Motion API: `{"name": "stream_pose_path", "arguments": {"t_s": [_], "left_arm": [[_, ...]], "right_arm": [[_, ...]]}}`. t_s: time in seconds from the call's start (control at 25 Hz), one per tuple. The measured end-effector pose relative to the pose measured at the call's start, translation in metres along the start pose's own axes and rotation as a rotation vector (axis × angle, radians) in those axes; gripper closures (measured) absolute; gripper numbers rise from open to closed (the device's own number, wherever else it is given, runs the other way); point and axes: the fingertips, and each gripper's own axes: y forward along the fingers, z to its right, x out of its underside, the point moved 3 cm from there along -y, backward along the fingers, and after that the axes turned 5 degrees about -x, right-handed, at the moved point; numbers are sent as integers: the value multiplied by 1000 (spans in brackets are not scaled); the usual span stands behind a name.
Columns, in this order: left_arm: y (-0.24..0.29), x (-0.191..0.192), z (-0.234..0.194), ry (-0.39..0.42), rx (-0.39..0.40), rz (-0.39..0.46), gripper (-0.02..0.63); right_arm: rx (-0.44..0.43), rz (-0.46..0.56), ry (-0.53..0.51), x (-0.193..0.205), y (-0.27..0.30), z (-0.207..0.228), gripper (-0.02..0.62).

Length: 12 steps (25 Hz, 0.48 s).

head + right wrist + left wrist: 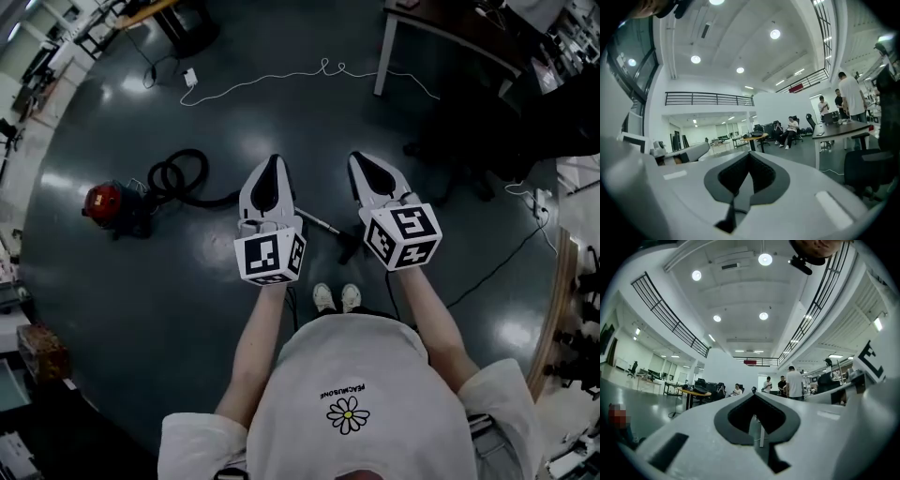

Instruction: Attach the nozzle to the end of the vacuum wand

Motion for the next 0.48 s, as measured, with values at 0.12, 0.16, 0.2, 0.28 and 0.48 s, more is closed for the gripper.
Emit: {"name": "stream_pose_path", "arguments": {"t_s": [0.12,0.16,0.2,0.28,0.48], "left_arm": [[-9,-6,4,20,4,1,603],[-13,-8,4,15,1,3,603],[-17,-11,3,1,-3,6,603],[-25,-17,1,-44,-6,16,603],[-36,-36,0,-77,2,56,603]], "right_arm": [[-14,35,-17,-13,-7,-9,589],[-20,43,-18,-15,-9,-12,589],[-27,48,-16,-16,-11,-16,589],[-39,55,-20,-18,-17,-23,589],[-61,72,-31,-28,-25,-36,589]]}}
